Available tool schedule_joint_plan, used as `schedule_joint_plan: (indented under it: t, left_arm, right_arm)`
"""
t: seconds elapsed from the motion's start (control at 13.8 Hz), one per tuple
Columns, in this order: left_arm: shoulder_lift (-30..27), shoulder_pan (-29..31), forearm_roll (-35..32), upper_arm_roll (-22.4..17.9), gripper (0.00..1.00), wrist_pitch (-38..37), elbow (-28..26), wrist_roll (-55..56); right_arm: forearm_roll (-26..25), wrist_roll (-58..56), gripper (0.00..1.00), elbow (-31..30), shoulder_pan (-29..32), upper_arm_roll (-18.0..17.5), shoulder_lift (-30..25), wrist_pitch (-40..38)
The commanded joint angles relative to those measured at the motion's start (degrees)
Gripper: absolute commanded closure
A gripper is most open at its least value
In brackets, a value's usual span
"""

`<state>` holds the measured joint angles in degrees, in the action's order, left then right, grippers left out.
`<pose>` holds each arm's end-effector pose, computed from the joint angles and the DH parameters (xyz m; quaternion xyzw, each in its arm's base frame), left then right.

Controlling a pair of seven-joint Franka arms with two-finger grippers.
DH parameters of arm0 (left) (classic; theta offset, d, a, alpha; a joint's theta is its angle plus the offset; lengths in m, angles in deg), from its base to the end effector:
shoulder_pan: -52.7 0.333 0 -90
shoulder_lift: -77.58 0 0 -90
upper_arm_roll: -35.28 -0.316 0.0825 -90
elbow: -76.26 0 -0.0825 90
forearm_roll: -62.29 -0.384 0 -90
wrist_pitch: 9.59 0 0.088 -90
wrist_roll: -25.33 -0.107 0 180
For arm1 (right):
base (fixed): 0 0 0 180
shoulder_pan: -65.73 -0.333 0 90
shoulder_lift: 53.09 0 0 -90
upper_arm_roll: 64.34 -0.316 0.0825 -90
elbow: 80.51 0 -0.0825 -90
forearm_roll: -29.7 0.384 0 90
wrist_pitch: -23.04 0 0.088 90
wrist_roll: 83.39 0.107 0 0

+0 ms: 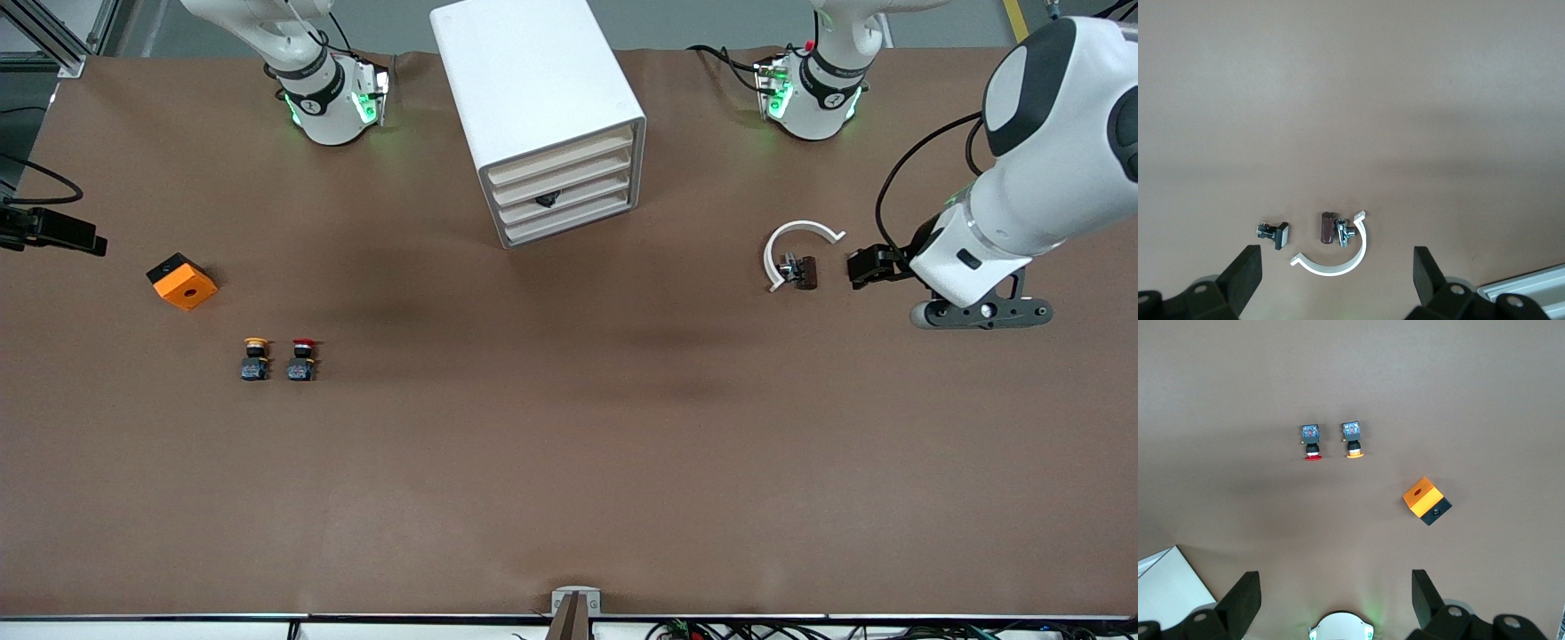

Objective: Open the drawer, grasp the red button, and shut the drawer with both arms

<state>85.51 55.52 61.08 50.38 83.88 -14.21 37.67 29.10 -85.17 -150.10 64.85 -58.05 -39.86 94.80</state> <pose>0.5835 -0.1154 0.5486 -0.9991 0.0001 0.0413 0.0013 0.5868 -0.0477 0.6304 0.9947 -0.0324 -0.0966 0.0117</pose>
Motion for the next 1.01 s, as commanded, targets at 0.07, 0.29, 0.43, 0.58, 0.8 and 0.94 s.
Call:
schedule_joint_plan:
  t: [0.07, 0.29, 0.43, 0.58, 0.8, 0.94]
  left_arm:
    - [-5.2, 5.3, -0.6, 0.5, 0.00, 0.9, -3.6, -7.9]
    - [-11.9, 6.4, -0.5, 0.7, 0.00, 6.5, -12.3, -8.6]
    - [-15.8, 6.4, -0.1, 0.7, 0.00, 9.4, -16.9, -8.7]
    - [-16.0, 6.4, 0.1, 0.5, 0.00, 9.1, -15.2, -8.8]
    - [-15.2, 6.4, 0.2, 0.5, 0.00, 6.6, -11.8, -8.9]
    - [-15.0, 6.5, 0.2, 0.5, 0.00, 6.6, -11.1, -8.9]
  right_arm:
    - [1.0, 0.1, 0.00, 0.7, 1.1, -0.9, -2.2, -0.7]
    - [5.1, -0.5, 0.00, 0.2, 4.0, -0.7, -3.8, -1.1]
    - [4.8, -0.5, 0.00, -2.2, 4.3, -0.6, -5.3, -0.6]
    - [4.3, -0.2, 0.00, -5.9, 3.9, -0.7, -7.5, 0.6]
    - [3.1, 0.1, 0.00, -13.8, 3.7, -1.0, -12.7, 5.3]
    - [3.0, 0.2, 0.00, -19.3, 2.9, -1.1, -17.1, 8.4]
